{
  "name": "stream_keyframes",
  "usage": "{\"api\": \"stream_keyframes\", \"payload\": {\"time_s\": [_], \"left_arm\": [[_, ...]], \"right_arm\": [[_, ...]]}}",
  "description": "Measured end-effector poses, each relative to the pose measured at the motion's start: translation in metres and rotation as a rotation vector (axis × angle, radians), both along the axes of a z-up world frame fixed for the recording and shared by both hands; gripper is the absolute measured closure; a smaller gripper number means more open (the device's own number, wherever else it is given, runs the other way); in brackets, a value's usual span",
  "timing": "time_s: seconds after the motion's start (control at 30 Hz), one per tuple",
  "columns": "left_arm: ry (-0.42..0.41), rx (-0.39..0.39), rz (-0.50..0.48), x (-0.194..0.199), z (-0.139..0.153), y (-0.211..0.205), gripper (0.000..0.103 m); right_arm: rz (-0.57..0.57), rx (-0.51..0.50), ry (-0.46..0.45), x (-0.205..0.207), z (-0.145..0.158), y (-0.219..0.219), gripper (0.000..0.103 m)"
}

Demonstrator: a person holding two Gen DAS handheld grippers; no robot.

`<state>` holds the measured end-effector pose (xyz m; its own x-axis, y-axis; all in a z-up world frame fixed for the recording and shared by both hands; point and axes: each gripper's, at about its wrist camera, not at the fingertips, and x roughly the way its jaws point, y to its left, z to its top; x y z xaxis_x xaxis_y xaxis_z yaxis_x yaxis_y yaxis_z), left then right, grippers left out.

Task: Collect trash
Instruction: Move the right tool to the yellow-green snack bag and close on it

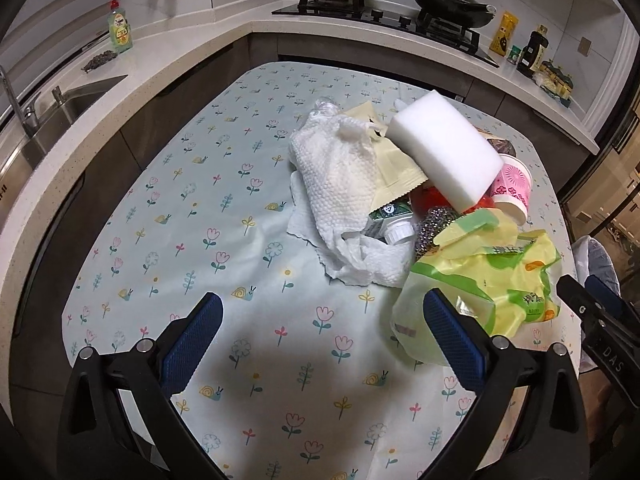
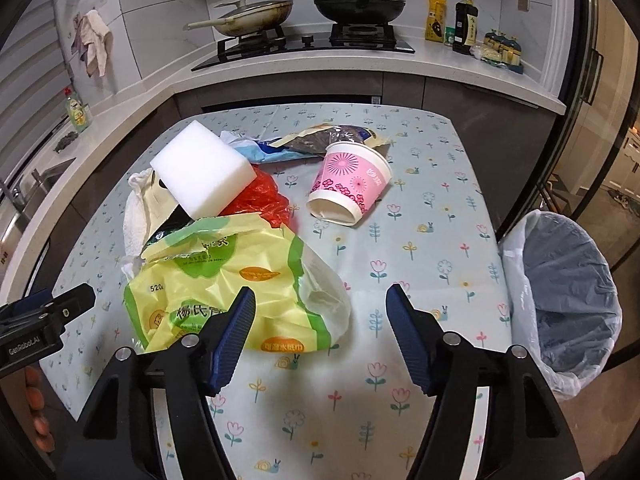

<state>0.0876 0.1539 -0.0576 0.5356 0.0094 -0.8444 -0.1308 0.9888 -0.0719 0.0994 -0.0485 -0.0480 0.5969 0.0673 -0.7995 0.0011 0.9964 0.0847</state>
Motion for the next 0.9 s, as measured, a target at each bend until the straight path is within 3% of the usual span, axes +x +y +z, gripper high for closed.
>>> {"api": "stream_keyframes", "payload": {"time_s": [0.1, 0.2, 0.27, 0.47, 0.67, 0.77, 0.9], "left_arm": [[0.013, -0.008, -0.003, 0.008, -0.007, 0.004, 0.007], [0.014, -0.017, -0.007, 0.018, -0.012, 0.008, 0.007], [0.011, -0.023, -0.007, 0.026, -0.013, 0.009, 0.007], [-0.031, -0.033, -0.014, 0.059, -0.012, 0.018, 0.007], [-0.087, -0.067, -0.003, 0.095, -0.005, 0.025, 0.009], [-0.093, -0.079, -0.014, 0.111, -0.007, 0.023, 0.021], [-0.066, -0.103, -0.044, 0.118, -0.013, 0.022, 0.056]], "right_arm": [[0.011, 0.007, 0.021, 0.010, -0.009, 0.006, 0.047], [0.024, 0.006, 0.046, 0.016, -0.020, 0.010, 0.061], [0.028, 0.007, 0.059, 0.018, -0.025, 0.012, 0.077], [0.002, 0.013, 0.056, 0.016, -0.027, 0.008, 0.091], [-0.047, -0.004, 0.033, 0.010, -0.017, -0.002, 0.094], [-0.054, -0.012, 0.032, 0.009, -0.015, -0.004, 0.094], [-0.054, -0.015, 0.029, 0.005, -0.011, -0.002, 0.094]]}}
